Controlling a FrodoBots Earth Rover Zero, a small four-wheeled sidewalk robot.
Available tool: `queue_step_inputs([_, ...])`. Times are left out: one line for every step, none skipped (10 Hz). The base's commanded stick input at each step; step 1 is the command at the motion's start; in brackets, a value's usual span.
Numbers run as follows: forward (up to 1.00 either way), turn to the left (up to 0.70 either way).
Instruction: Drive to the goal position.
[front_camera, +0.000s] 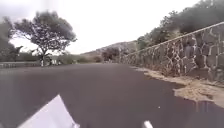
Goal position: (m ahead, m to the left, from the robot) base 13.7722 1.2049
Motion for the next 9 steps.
queue_step_inputs([1.00,0.00])
queue_step_inputs([1.00,0.00])
queue_step_inputs([1.00,0.00])
queue_step_inputs([1.00,-0.02])
queue_step_inputs([1.00,-0.14])
queue_step_inputs([1.00,-0.26])
queue_step_inputs([1.00,-0.02])
queue_step_inputs([1.00,-0.04])
queue_step_inputs([1.00,-0.17])
